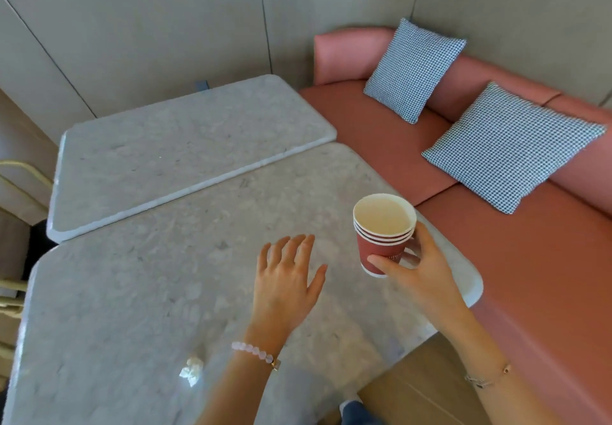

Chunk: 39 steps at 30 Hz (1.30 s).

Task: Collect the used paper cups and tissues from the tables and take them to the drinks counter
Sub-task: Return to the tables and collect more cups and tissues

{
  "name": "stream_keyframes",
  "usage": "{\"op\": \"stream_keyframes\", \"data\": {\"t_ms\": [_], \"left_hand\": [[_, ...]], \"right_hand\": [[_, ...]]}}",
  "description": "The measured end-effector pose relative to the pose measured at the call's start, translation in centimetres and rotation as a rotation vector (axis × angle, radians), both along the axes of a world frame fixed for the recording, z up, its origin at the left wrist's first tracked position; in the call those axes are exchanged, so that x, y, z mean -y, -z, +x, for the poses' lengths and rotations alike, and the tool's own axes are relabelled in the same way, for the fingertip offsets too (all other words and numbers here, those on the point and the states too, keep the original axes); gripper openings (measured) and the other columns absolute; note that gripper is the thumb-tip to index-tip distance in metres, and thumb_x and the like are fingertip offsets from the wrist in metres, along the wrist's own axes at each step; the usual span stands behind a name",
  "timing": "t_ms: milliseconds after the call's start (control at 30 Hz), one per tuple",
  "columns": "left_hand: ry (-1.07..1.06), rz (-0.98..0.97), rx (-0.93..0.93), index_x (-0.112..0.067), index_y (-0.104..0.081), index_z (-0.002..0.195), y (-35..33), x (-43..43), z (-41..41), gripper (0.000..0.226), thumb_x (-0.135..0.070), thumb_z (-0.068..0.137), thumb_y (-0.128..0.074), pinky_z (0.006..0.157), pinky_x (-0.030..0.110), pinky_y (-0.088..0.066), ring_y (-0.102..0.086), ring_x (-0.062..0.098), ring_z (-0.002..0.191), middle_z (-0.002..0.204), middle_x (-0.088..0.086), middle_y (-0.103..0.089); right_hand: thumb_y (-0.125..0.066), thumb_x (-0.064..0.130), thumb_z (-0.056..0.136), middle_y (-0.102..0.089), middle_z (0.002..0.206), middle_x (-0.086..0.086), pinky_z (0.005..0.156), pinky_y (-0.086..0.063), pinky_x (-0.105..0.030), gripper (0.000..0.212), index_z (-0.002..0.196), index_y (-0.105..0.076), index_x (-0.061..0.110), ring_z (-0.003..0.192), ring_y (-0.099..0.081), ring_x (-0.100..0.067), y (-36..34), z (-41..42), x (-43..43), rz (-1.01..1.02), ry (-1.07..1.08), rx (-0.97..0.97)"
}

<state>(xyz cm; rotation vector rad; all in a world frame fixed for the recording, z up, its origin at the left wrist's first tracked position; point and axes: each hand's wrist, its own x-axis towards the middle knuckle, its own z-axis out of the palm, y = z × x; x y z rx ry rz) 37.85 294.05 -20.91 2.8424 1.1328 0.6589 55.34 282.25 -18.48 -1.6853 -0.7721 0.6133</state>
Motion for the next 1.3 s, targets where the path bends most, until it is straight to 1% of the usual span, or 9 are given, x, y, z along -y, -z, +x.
{"op": "stream_keyframes", "data": {"t_ms": [100,267,467,600,700,800,967,1100,1300], "left_hand": [[0.058,0.001,0.006,-0.012,-0.061,0.118,0.5,0.3,1.6,0.049,-0.046,0.089,-0.041,0.091,0.046,-0.047,-0.062,0.029,0.103,0.114,0.006,-0.066],[0.11,-0.034,0.006,-0.013,-0.061,0.119,1.3,1.1,4.6,0.05,-0.047,0.089,-0.039,0.092,0.045,-0.046,-0.062,0.028,0.103,0.115,0.005,-0.066],[0.06,-0.057,0.004,-0.012,-0.061,0.118,3.2,1.5,9.8,0.044,-0.039,0.084,-0.063,0.089,0.044,-0.048,-0.063,0.028,0.102,0.114,0.005,-0.067],[0.012,-0.077,0.03,-0.013,-0.062,0.115,4.7,1.7,13.8,0.042,-0.04,0.082,-0.063,0.085,0.041,-0.05,-0.065,0.026,0.097,0.111,0.004,-0.068],[-0.079,-0.212,0.073,-0.014,-0.058,0.12,6.2,1.8,16.3,0.049,-0.039,0.079,-0.069,0.087,0.039,-0.049,-0.063,0.026,0.102,0.117,0.003,-0.065],[-0.194,-0.473,0.21,-0.015,-0.044,0.133,8.0,1.9,18.6,0.068,-0.042,0.076,-0.072,0.092,0.036,-0.044,-0.054,0.024,0.114,0.13,0.003,-0.055],[-0.357,-0.834,0.55,-0.017,-0.03,0.139,9.9,1.6,21.8,0.09,-0.031,0.068,-0.082,0.094,0.026,-0.037,-0.043,0.017,0.123,0.136,-0.002,-0.042],[-0.397,-0.935,0.725,-0.043,-0.031,0.119,10.5,1.3,23.6,0.082,-0.017,0.064,-0.085,0.084,0.004,-0.034,-0.045,-0.009,0.107,0.116,-0.024,-0.043],[-0.476,-0.96,0.873,-0.033,-0.034,0.123,10.8,0.8,25.2,0.083,-0.007,0.062,-0.084,0.069,-0.004,-0.036,-0.047,-0.025,0.093,0.109,-0.027,-0.048]], "right_hand": [[-0.084,0.033,0.059,-0.06,0.112,0.021,0.081,-0.05,-0.019,0.073,0.119,-0.045,0.047,0.102,-0.06,0.003,0.5,1.2,1.2,-0.006,0.064,0.013],[-0.085,0.025,0.063,-0.062,0.114,0.016,0.071,-0.048,-0.005,0.073,0.127,-0.049,0.031,0.099,-0.058,0.011,0.9,4.2,2.4,0.002,0.1,0.022],[-0.085,0.031,0.06,-0.064,0.115,0.015,0.086,-0.051,-0.025,0.078,0.129,-0.048,0.032,0.105,-0.061,-0.002,1.1,9.8,2.3,-0.019,0.061,0.004],[-0.085,0.036,0.056,-0.065,0.114,0.013,0.088,-0.052,-0.029,0.08,0.128,-0.049,0.034,0.105,-0.062,-0.005,1.4,14.3,1.8,-0.038,0.018,-0.032],[-0.086,0.022,0.06,-0.067,0.112,0.007,0.092,-0.052,-0.04,0.075,0.126,-0.051,0.029,0.104,-0.064,-0.011,1.9,17.2,1.1,-0.036,-0.023,-0.065],[-0.085,0.016,0.064,-0.068,0.11,0.007,0.093,-0.051,-0.038,0.07,0.124,-0.052,0.03,0.103,-0.065,-0.01,2.2,19.3,0.6,-0.038,-0.085,-0.077],[-0.084,0.01,0.065,-0.07,0.105,0.012,0.082,-0.053,-0.018,0.065,0.117,-0.053,0.036,0.097,-0.066,0.0,2.7,21.7,-0.2,-0.048,-0.146,-0.084],[-0.084,0.013,0.066,-0.069,0.105,0.014,0.083,-0.052,-0.017,0.065,0.116,-0.052,0.039,0.098,-0.065,0.001,3.3,23.0,-0.5,-0.071,-0.18,-0.077],[-0.084,0.013,0.066,-0.068,0.108,0.017,0.082,-0.05,-0.014,0.067,0.118,-0.051,0.041,0.102,-0.063,0.0,4.3,24.4,-0.7,-0.089,-0.214,-0.092]]}}
